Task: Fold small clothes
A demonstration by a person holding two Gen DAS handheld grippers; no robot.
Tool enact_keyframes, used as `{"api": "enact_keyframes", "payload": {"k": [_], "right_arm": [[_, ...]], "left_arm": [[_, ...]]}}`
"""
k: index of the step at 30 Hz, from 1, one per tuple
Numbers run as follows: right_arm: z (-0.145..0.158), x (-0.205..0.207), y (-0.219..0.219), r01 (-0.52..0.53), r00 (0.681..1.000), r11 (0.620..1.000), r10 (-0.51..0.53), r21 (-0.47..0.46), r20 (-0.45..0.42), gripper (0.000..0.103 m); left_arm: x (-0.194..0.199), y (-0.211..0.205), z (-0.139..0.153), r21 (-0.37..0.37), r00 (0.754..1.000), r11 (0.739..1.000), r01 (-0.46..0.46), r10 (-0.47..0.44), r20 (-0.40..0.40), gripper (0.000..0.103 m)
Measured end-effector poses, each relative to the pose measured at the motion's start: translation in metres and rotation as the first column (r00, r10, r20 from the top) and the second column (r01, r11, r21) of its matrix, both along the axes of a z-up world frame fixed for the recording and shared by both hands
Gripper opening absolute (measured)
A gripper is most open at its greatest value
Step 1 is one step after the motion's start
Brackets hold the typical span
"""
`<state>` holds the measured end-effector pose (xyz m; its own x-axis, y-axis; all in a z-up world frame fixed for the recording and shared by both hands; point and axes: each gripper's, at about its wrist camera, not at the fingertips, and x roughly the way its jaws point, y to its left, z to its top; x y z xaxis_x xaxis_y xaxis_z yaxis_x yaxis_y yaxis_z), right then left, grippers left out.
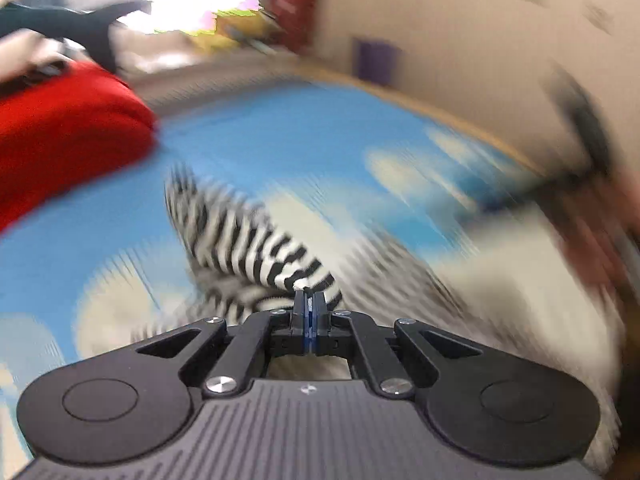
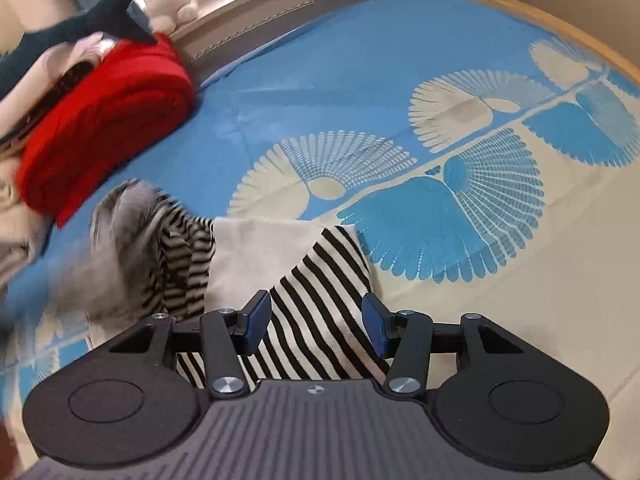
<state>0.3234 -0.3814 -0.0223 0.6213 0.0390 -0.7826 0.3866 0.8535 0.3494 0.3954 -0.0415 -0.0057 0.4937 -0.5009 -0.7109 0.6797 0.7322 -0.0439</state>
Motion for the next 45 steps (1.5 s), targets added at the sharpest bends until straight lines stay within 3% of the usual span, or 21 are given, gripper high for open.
{"api": "enact_keyframes", "payload": {"k": [3, 4, 6, 8, 9, 11, 15, 18, 21, 23, 25, 26, 27, 29, 31, 34, 38, 40, 41, 42, 45], "right_arm": [[0.003, -0.006, 0.003, 0.006, 1.000, 1.000, -0.006, 0.003, 0.011, 0.052], [0.004, -0.007, 0.004, 0.003, 1.000, 1.000, -0.003, 0.005, 0.015, 0.052], [0.004, -0.010, 0.007, -0.012, 0.999, 1.000, 0.012, 0.020, 0.032, 0.052], [0.002, -0.009, 0.012, -0.038, 0.999, 0.999, 0.036, 0.032, 0.040, 0.052], [0.000, -0.008, 0.015, -0.055, 0.998, 0.997, 0.053, 0.045, 0.040, 0.052], [-0.008, -0.004, 0.021, -0.091, 0.996, 0.991, 0.088, 0.100, 0.027, 0.052], [-0.033, 0.005, 0.033, -0.105, 0.991, 0.978, 0.117, 0.182, -0.061, 0.052], [-0.051, 0.010, 0.039, -0.102, 0.983, 0.988, 0.118, 0.120, -0.137, 0.052], [-0.066, 0.014, 0.043, -0.125, 0.973, 0.986, 0.143, 0.108, -0.182, 0.052], [-0.073, 0.014, 0.046, -0.142, 0.965, 0.982, 0.165, 0.125, -0.202, 0.052], [-0.077, 0.014, 0.049, -0.144, 0.963, 0.981, 0.168, 0.127, -0.209, 0.036], [-0.078, 0.013, 0.051, -0.147, 0.964, 0.982, 0.170, 0.121, -0.205, 0.015], [-0.078, 0.012, 0.052, -0.147, 0.966, 0.982, 0.169, 0.118, -0.196, 0.004], [-0.074, 0.010, 0.049, -0.132, 0.974, 0.980, 0.156, 0.146, -0.166, 0.002], [-0.061, 0.005, 0.042, -0.106, 0.989, 0.971, 0.125, 0.216, -0.080, 0.001], [-0.029, -0.007, 0.033, -0.112, 0.990, 0.961, 0.087, 0.251, 0.107, 0.001], [-0.002, -0.029, 0.018, -0.115, 0.961, 0.947, 0.028, 0.300, 0.277, 0.001], [-0.006, -0.034, 0.017, -0.110, 0.968, 0.948, 0.034, 0.298, 0.248, 0.001], [-0.013, -0.033, 0.018, -0.112, 0.982, 0.952, 0.061, 0.286, 0.180, 0.001], [-0.028, -0.028, 0.022, -0.116, 0.993, 0.959, 0.111, 0.257, 0.032, 0.001], [-0.078, -0.027, 0.018, -0.032, 0.959, 0.971, 0.096, 0.237, -0.265, 0.005]], "left_arm": [[-0.061, 0.015, -0.031, 0.154, 0.985, 0.985, 0.075, -0.049, -0.168, 0.002], [-0.069, 0.021, -0.038, 0.231, 0.982, 0.972, 0.038, 0.007, -0.190, 0.002], [-0.064, 0.036, -0.035, 0.244, 0.968, 0.963, -0.117, 0.166, -0.190, 0.002], [-0.040, 0.060, -0.026, 0.132, 0.902, 0.931, -0.340, 0.363, -0.234, 0.004], [-0.029, 0.071, -0.025, 0.065, 0.858, 0.897, -0.438, 0.438, -0.267, 0.004], [-0.016, 0.079, -0.032, -0.005, 0.798, 0.842, -0.540, 0.510, -0.319, 0.009], [0.017, 0.071, -0.073, 0.083, 0.678, 0.795, -0.601, 0.562, -0.473, 0.026], [0.025, 0.080, -0.098, 0.106, 0.583, 0.759, -0.643, 0.574, -0.575, 0.045], [0.008, 0.081, -0.114, 0.156, 0.522, 0.747, -0.646, 0.582, -0.624, 0.045], [0.004, 0.077, -0.115, 0.172, 0.529, 0.757, -0.630, 0.581, -0.619, 0.045], [0.005, 0.072, -0.118, 0.189, 0.550, 0.770, -0.609, 0.582, -0.599, 0.037], [0.003, 0.071, -0.118, 0.198, 0.553, 0.768, -0.609, 0.590, -0.588, 0.029], [0.003, 0.071, -0.120, 0.210, 0.552, 0.764, -0.610, 0.600, -0.580, 0.018], [0.005, 0.071, -0.120, 0.204, 0.557, 0.763, -0.613, 0.601, -0.573, 0.010], [0.007, 0.079, -0.104, 0.129, 0.589, 0.755, -0.643, 0.595, -0.547, 0.001], [0.009, 0.090, -0.062, -0.057, 0.681, 0.731, -0.680, 0.602, -0.417, 0.000], [0.003, 0.106, -0.023, -0.247, 0.726, 0.683, -0.687, 0.639, -0.254, 0.000], [0.003, 0.112, -0.025, -0.221, 0.711, 0.676, -0.703, 0.658, -0.249, 0.001], [0.005, 0.116, -0.031, -0.194, 0.697, 0.672, -0.715, 0.663, -0.273, 0.001], [0.008, 0.120, -0.041, -0.138, 0.669, 0.664, -0.735, 0.676, -0.309, 0.001], [0.016, 0.135, -0.083, 0.116, 0.523, 0.640, -0.760, 0.707, -0.475, 0.001]]}}
